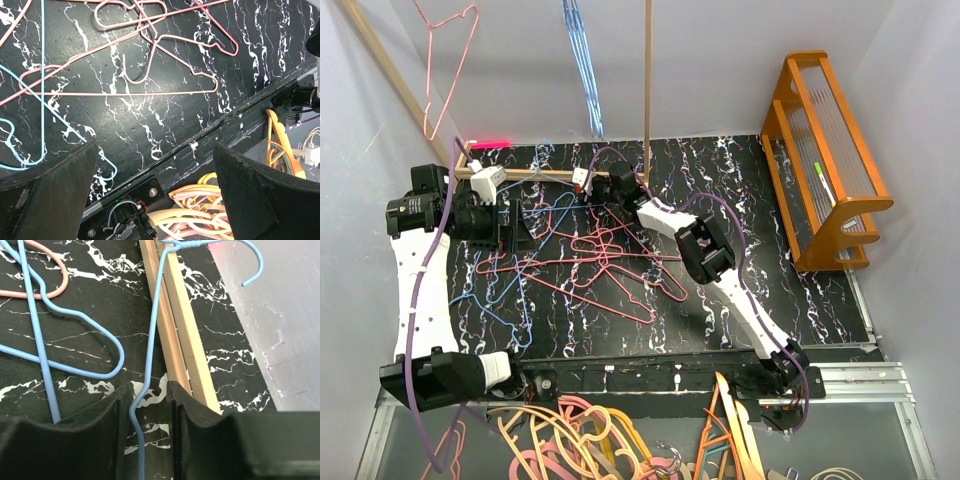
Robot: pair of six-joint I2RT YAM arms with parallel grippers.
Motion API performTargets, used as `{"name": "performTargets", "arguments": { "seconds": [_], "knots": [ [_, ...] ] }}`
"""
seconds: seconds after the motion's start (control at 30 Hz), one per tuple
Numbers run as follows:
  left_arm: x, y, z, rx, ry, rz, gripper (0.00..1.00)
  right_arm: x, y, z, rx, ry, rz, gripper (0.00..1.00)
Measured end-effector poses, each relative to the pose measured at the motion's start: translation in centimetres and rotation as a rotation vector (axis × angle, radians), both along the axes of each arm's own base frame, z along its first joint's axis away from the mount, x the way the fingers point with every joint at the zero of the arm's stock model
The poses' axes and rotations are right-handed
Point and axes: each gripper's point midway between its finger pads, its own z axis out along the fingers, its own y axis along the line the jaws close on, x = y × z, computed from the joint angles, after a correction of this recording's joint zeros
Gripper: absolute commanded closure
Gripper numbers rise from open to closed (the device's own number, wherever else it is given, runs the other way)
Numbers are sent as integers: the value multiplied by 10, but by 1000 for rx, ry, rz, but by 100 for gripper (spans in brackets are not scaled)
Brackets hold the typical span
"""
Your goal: Organize the hangers
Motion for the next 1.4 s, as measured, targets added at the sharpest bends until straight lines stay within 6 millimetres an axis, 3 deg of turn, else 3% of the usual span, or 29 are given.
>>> {"name": "performTargets", "arguments": {
  "seconds": [0.13, 0.4, 0.63, 0.77, 0.9, 1.1, 1.23, 1.4],
  "knots": [
    [3, 1, -2, 0, 1, 0, 4, -1, -2, -6, -26, 3, 4, 91],
    [10, 4, -7, 10, 15, 1, 3, -2, -4, -12, -50, -22, 9, 92],
    [30, 23, -12, 65, 17, 30, 3, -20, -26, -7, -99, 15, -16, 92],
    [46, 38, -23, 128, 16, 41, 3, -32, -49, 15, -114, 37, -33, 92],
    [65, 60, -41, 200, 17, 34, 3, -46, -83, 61, -102, 27, -56, 92],
    [101, 120, -84, 184, 97, 75, 3, -70, -121, 126, -86, -52, -70, 92],
    [130, 141, -90, 148, 76, 47, 3, -93, -130, 135, -109, -68, -44, 92],
    [168, 137, -59, 76, -46, -40, 3, -113, -141, 119, -158, -32, -35, 92]
  ]
}}
